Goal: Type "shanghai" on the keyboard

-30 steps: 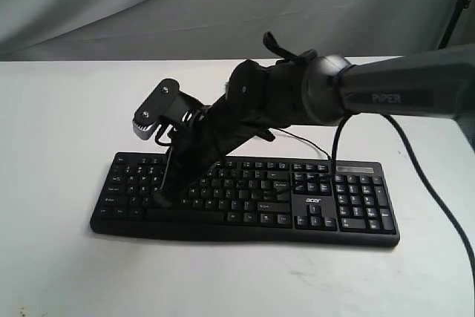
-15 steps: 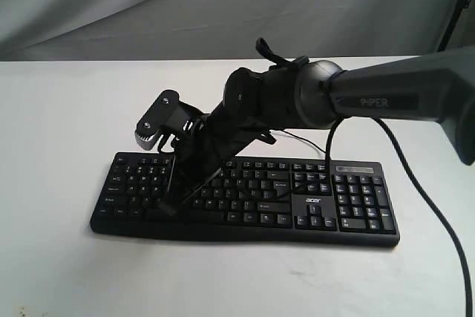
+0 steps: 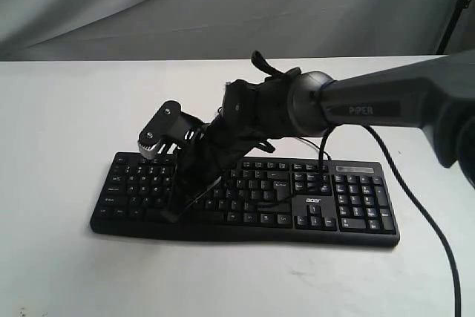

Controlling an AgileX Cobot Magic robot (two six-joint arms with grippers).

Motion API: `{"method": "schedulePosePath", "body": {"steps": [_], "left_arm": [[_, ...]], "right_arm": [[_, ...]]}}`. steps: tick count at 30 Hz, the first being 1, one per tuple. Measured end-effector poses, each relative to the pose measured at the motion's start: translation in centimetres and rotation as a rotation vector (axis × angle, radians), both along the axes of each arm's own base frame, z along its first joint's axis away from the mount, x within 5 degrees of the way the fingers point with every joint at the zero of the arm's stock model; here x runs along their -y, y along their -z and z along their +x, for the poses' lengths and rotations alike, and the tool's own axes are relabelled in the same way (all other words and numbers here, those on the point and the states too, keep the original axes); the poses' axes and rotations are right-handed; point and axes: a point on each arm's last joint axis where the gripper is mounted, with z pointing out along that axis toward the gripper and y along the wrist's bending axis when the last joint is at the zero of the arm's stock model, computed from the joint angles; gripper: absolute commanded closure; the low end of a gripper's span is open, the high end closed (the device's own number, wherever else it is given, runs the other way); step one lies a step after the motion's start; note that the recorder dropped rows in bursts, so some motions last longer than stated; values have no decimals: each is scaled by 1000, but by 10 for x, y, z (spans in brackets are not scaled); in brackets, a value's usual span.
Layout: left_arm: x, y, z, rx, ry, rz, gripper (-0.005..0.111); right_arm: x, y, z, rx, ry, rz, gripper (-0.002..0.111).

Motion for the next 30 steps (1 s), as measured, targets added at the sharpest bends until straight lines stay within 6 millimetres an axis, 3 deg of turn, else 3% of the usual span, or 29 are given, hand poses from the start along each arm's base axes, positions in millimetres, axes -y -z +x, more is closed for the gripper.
{"method": "schedulePosePath", "body": {"steps": [4, 12, 30], "left_arm": [[0, 0, 0, 0, 0, 0, 107], [0, 0, 0, 0, 0, 0, 107], [0, 0, 0, 0, 0, 0, 107]], "right_arm": [[0, -2, 0, 5, -2, 1, 108], [2, -29, 1, 52, 2, 29, 108], [15, -20, 3, 6, 27, -17, 108]]}}
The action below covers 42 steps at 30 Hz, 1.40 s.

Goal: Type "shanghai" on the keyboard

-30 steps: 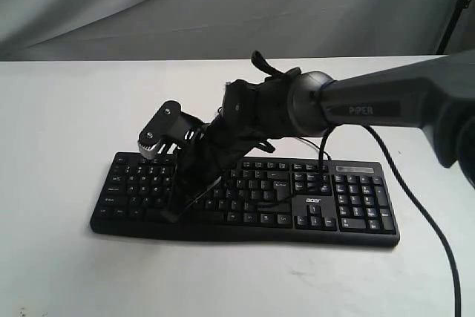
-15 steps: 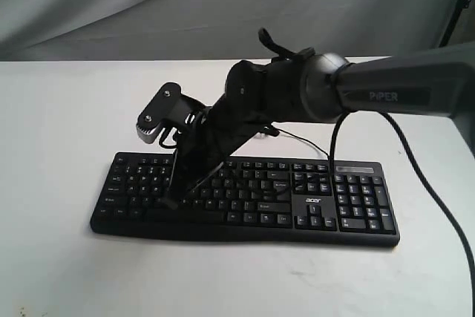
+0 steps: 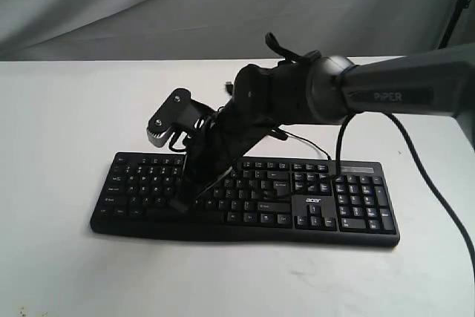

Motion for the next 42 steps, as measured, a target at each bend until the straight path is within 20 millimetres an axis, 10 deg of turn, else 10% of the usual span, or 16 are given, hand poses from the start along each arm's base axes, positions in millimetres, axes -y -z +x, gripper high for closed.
{"method": "schedulePosePath", "body": {"steps": [15, 30, 42], "left_arm": [[0, 0, 0, 0, 0, 0, 107], [0, 0, 0, 0, 0, 0, 107], [0, 0, 0, 0, 0, 0, 107]], "right_arm": [[-3, -5, -1, 19, 11, 27, 108], [-84, -4, 0, 17, -148, 84, 108], [-91, -1, 4, 12, -154, 44, 108]]}}
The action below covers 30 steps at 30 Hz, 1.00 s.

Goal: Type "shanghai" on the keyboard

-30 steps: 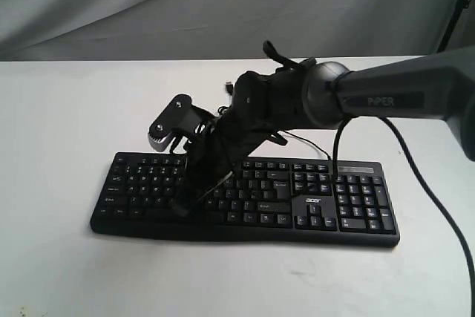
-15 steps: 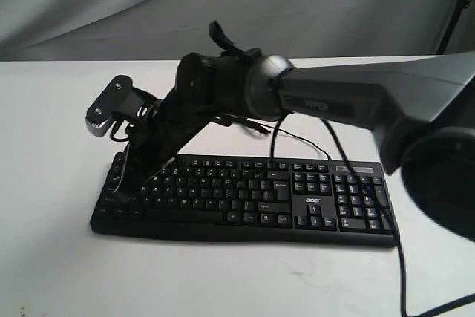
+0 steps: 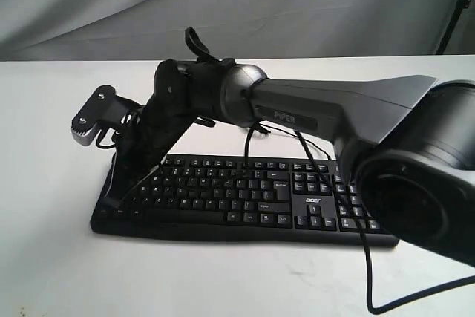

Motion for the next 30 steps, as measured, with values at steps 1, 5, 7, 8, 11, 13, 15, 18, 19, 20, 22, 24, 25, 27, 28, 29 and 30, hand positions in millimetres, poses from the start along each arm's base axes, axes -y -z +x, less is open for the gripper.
{"method": "schedulePosePath", "body": {"steps": [1, 5, 7, 8, 11, 13, 15, 18, 19, 20, 22, 24, 25, 27, 28, 29, 30], "left_arm": [[0, 0, 0, 0, 0, 0, 107], [0, 0, 0, 0, 0, 0, 107], [0, 0, 0, 0, 0, 0, 107], [0, 0, 0, 0, 0, 0, 107], [0, 0, 0, 0, 0, 0, 107], [0, 0, 0, 0, 0, 0, 107], [0, 0, 0, 0, 0, 0, 107], [0, 0, 0, 0, 0, 0, 107], [0, 0, 0, 0, 0, 0, 107], [0, 0, 0, 0, 0, 0, 107], [0, 0, 0, 0, 0, 0, 107], [0, 0, 0, 0, 0, 0, 107], [0, 0, 0, 0, 0, 0, 107], [0, 0, 0, 0, 0, 0, 107], [0, 0, 0, 0, 0, 0, 107], [0, 0, 0, 0, 0, 0, 107], [0, 0, 0, 0, 0, 0, 107]], "right_arm": [[1, 0, 0, 0, 1, -7, 108], [1, 1, 0, 0, 6, -18, 108], [2, 2, 0, -2, 8, -22, 108], [2, 3, 0, -3, 8, -23, 108], [1, 10, 0, -12, 10, -33, 108], [1, 14, 0, -17, 10, -40, 108], [1, 16, 0, -19, 10, -43, 108], [1, 16, 0, -19, 10, -43, 108], [1, 16, 0, -19, 10, -43, 108], [1, 16, 0, -19, 10, -43, 108], [1, 16, 0, -19, 10, -43, 108], [1, 16, 0, -19, 10, -43, 108], [1, 16, 0, -19, 10, -43, 108], [1, 16, 0, -19, 10, -43, 108], [1, 16, 0, -19, 10, -43, 108], [1, 16, 0, -19, 10, -43, 108], [1, 16, 0, -19, 10, -43, 108]]}}
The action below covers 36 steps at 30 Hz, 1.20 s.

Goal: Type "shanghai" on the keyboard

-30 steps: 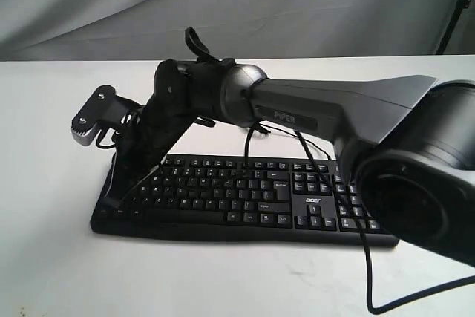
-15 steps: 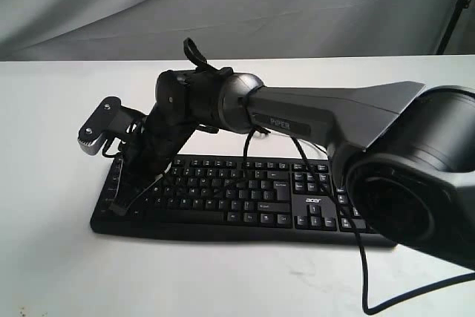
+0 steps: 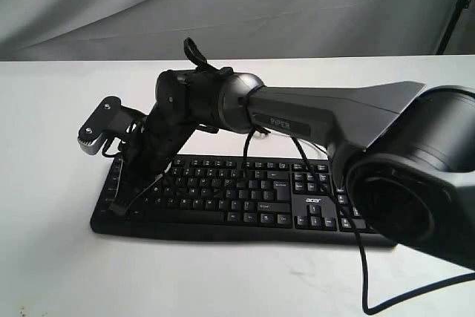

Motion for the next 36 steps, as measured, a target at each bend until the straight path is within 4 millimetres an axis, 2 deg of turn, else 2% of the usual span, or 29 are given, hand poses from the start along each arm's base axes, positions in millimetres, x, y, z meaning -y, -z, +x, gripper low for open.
{"method": "schedulePosePath", "body": {"steps": [4, 9, 13, 22, 25, 36], "left_arm": [[0, 0, 0, 0, 0, 0, 107], [0, 0, 0, 0, 0, 0, 107], [0, 0, 0, 0, 0, 0, 107], [0, 0, 0, 0, 0, 0, 107], [0, 0, 0, 0, 0, 0, 107], [0, 0, 0, 0, 0, 0, 107]], "right_arm": [[1, -7, -1, 5, -16, -7, 108], [7, -39, -3, 41, -40, -12, 108], [21, -54, -4, 44, -20, -23, 108], [89, -34, 9, 11, 148, -72, 108], [99, -31, 10, 7, 184, -63, 108], [110, -21, 14, 0, 234, -60, 108]]}}
